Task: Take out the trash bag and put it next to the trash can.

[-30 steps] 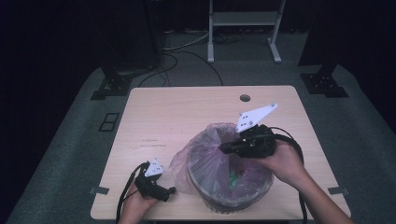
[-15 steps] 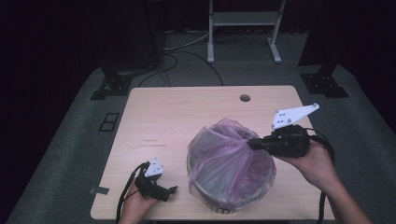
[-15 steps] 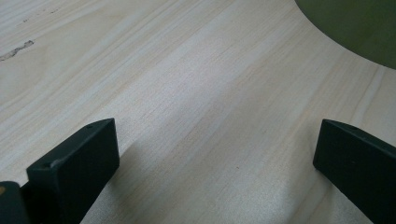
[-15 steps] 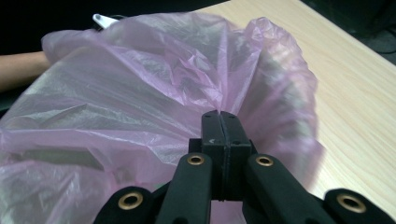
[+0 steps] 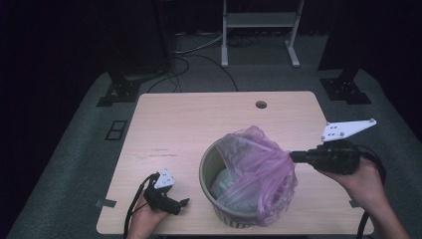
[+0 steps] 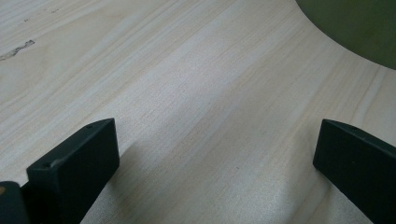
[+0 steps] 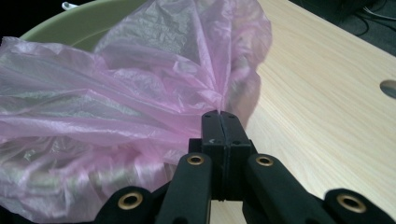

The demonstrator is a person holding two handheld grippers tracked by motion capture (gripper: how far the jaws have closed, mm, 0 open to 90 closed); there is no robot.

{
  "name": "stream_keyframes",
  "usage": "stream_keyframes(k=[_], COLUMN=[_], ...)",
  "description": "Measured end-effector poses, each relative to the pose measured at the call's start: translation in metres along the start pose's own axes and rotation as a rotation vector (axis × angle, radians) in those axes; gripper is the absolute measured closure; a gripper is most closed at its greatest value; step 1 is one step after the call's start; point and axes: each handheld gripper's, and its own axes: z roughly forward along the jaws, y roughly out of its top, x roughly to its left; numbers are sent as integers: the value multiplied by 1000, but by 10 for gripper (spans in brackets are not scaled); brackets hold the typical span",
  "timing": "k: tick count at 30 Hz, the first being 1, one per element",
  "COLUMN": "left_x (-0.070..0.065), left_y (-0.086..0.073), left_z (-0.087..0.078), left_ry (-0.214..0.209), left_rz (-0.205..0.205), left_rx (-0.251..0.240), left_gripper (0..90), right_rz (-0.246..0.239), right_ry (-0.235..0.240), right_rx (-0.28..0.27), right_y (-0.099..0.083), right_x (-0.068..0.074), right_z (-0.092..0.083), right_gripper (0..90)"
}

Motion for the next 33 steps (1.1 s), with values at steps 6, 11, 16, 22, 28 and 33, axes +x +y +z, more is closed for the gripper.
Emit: stream_keyframes(k=[6, 11, 16, 22, 28, 33], left_x=[0, 0, 0, 0, 0, 0], left_y=[0, 0, 0, 0, 0, 0], left_z=[0, 0, 0, 0, 0, 0], left_ry=[1, 1, 1, 1, 1, 1], left_rz=[-1, -1, -1, -1, -1, -1], left_rx=[0, 0, 0, 0, 0, 0], left_gripper=[0, 0, 0, 0, 0, 0], right_rz=[26, 34, 52, 64, 71, 44], right_ry=[1, 1, 4, 8, -2, -16], right_rx=[-9, -51, -100, -121, -131, -113], right_y=[-9, -4, 5, 18, 28, 32], right_x=[-5, -4, -3, 2, 8, 16], right_z=[1, -2, -6, 2, 16, 29], right_gripper=[880, 743, 596, 332, 153, 131])
